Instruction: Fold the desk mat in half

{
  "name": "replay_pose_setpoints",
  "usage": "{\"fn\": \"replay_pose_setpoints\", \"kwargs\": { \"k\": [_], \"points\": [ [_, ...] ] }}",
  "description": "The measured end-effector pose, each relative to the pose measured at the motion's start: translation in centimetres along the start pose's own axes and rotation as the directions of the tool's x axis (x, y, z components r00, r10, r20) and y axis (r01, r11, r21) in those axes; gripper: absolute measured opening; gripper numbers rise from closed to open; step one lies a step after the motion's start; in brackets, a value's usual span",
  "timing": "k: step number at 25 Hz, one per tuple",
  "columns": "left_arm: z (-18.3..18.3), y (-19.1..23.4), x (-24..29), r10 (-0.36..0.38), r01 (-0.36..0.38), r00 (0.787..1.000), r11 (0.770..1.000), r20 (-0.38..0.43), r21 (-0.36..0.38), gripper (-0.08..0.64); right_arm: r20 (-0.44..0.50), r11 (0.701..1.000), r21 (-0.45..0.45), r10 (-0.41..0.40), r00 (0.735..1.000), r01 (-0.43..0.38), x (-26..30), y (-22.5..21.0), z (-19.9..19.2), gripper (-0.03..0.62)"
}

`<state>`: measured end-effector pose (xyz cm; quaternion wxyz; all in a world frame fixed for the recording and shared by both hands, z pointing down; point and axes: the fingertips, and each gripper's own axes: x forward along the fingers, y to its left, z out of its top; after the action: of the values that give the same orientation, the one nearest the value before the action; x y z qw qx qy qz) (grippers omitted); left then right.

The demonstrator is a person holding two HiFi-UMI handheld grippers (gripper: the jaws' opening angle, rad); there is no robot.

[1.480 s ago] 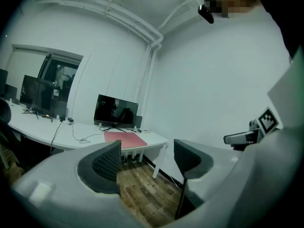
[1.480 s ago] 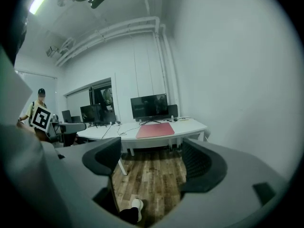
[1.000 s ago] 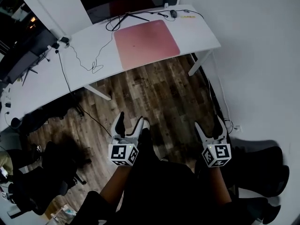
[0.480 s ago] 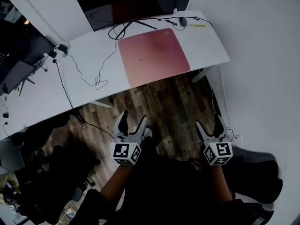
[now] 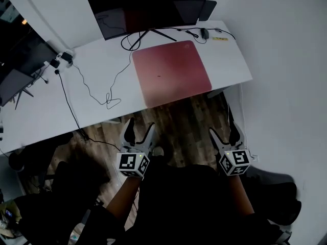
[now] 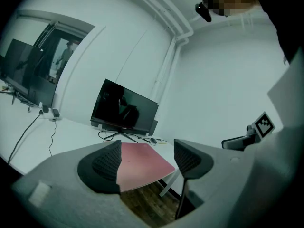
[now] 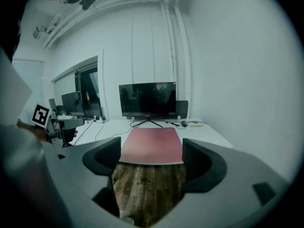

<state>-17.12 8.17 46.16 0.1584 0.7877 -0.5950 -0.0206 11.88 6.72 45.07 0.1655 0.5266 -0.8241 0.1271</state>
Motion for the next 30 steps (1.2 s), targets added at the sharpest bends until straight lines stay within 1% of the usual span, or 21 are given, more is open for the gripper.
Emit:
{"fn": "replay_pose_setpoints", "kwargs": {
  "k": [4,9,13,16,21,25,30],
  "points": [
    [0.3,1.3,0.8,0.028,-0.028,0.999,0.999,0.015,-0.033,0.333,-0.025,0.999,-0.037,0.029,0.999,-0.030,1.8,0.8,0.2,0.387],
    [0.1,2.4,1.4,0.074,-0.071,0.996,0.995,0.048,-0.068,0.331,-0.028,0.997,-0.024,0.071,0.997,-0.072,4.3,0.6,0.1,0.387],
    [0.4,1.8,3.3,0.131,-0.126,0.990,0.988,0.051,-0.091,0.331,-0.012,0.992,-0.019,0.126,0.992,-0.126,6.9,-1.3,1.9,0.387],
    [0.7,1.1,5.2,0.171,-0.168,0.984,0.983,0.042,-0.076,0.331,-0.003,0.983,-0.021,0.182,0.983,-0.182,9.3,-3.2,3.1,0.387],
    [0.4,0.3,8.6,0.268,-0.266,0.963,0.960,0.013,-0.082,0.331,-0.015,0.968,-0.050,0.244,0.970,-0.244,13.7,-8.8,4.7,0.387],
    [1.1,-0.1,12.2,0.333,-0.330,0.943,0.938,0.010,-0.108,0.331,-0.035,0.960,-0.039,0.275,0.961,-0.276,17.1,-13.4,5.6,0.387],
    [2.3,-0.6,14.8,0.403,-0.398,0.915,0.910,0.028,-0.116,0.331,-0.043,0.942,-0.021,0.334,0.942,-0.335,19.8,-16.1,5.8,0.387]
  ]
}}
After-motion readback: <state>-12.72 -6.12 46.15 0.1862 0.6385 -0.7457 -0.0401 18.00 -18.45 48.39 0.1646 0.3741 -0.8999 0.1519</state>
